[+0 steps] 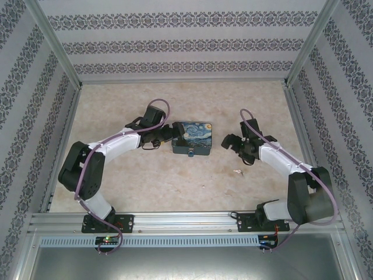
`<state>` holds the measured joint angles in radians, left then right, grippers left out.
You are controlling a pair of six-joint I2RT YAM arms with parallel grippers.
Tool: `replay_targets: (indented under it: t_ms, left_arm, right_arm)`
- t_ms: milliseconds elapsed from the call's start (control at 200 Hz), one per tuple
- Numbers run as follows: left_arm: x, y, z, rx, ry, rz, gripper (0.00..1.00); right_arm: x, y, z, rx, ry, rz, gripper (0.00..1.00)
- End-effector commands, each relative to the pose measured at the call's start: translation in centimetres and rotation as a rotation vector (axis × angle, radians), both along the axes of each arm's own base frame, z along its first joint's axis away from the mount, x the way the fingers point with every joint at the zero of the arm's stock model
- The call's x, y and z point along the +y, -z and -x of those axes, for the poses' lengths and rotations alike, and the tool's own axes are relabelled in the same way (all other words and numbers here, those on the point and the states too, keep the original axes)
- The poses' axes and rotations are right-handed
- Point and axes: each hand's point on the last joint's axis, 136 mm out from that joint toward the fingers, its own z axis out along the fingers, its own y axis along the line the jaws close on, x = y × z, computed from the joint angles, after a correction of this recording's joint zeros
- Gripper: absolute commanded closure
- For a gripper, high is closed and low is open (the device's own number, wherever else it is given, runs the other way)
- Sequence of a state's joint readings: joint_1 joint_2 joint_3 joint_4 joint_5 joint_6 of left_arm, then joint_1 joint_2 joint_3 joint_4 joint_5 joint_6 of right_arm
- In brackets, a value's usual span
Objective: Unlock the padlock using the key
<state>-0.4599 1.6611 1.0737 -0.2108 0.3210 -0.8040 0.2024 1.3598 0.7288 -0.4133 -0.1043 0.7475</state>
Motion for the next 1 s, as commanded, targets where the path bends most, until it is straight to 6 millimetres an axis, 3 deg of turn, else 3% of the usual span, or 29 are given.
replay_targets:
  t_ms: [0, 310, 630, 779, 994]
  left_arm:
    - [1.7, -1.6, -0.4, -0.038, -0.021, -0.063, 0.01]
    - [1.1, -2.2, -0.9, -0.047, -0.021, -0.035, 0.01]
    - [0.7, -2.1, -1.3, -0.053, -0.022, -0.019, 0.01]
    - [0.7, -2.0, -1.3, -0.054, -0.021, -0.016, 0.01]
    - [0.6, -1.9, -1.4, -0.053, -0.017, -0.014, 0.01]
  right_arm:
    - [-1.1, 1.6, 2.1, 0.059, -0.003, 0.034, 0.02]
    - [0.4, 3.3, 5.1, 0.105, -0.035, -0.052, 0.04]
    - [4.9, 3.8, 8.4, 0.14, -0.152, -0.04, 0.06]
    - [6.8, 3.7, 9.1, 0.137, -0.198, -0.015, 0.06]
    - [6.1, 2.5, 8.7, 0.13, -0.248, 0.142, 0.06]
